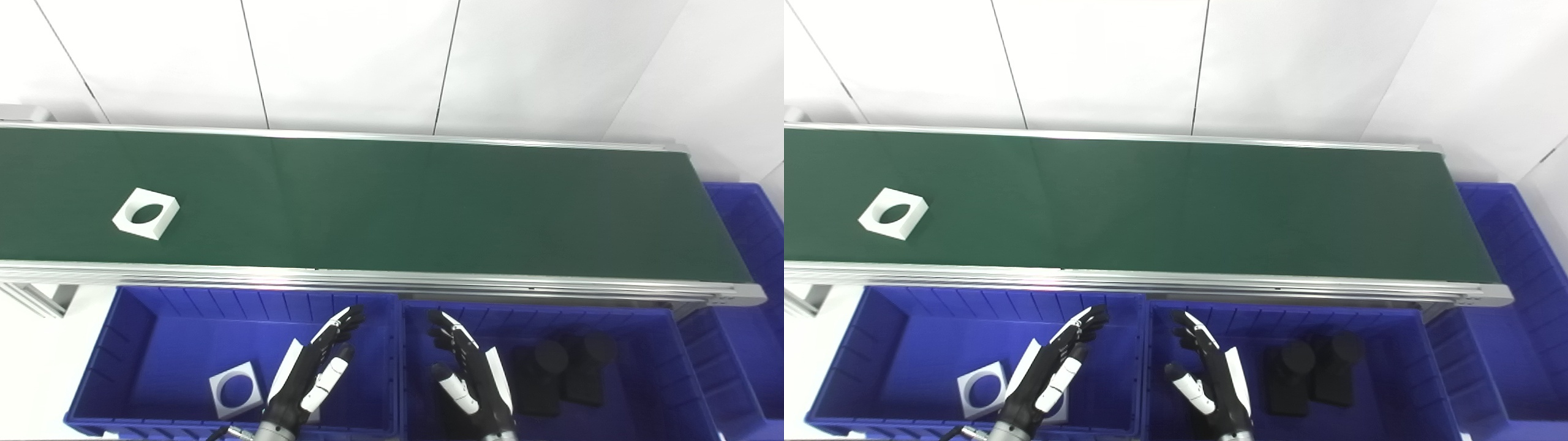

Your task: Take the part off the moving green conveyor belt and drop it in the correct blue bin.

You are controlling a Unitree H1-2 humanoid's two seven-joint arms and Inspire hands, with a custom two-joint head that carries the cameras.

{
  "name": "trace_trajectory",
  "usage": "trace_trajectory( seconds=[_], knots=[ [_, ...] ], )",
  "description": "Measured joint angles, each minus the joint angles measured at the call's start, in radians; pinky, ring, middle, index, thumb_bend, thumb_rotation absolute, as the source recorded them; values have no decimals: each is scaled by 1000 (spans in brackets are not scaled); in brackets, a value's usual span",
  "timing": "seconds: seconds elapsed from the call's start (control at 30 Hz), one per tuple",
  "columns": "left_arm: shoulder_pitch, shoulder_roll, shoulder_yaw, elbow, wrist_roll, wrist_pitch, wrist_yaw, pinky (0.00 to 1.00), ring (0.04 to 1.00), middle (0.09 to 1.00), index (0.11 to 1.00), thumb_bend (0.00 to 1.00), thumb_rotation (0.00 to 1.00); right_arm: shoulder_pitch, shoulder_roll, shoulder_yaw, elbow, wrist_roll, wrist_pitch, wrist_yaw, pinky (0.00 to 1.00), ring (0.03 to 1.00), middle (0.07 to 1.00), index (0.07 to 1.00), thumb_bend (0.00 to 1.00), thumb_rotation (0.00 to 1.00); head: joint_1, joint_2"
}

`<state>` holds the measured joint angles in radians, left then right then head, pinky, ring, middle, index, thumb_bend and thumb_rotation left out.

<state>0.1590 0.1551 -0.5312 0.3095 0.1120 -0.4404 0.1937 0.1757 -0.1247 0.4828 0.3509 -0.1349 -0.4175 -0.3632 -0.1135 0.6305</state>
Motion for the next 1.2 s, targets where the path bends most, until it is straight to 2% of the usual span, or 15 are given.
trace_trajectory(
  seconds=[0.33,0.77,1.2],
  knots=[
    [0,0,0,0,0,0,2,868,881,867,881,529,1000,0,0,3,0,-1,0,-5,792,819,860,849,865,922,0,0],
    [0,0,0,0,0,0,2,872,885,869,879,563,1000,0,-1,6,-1,-1,0,-8,790,820,858,849,857,914,0,0],
    [0,0,1,0,-2,0,2,870,882,868,879,554,1000,3,-24,36,-44,-13,0,-33,817,853,874,853,878,936,3,3]
  ],
)
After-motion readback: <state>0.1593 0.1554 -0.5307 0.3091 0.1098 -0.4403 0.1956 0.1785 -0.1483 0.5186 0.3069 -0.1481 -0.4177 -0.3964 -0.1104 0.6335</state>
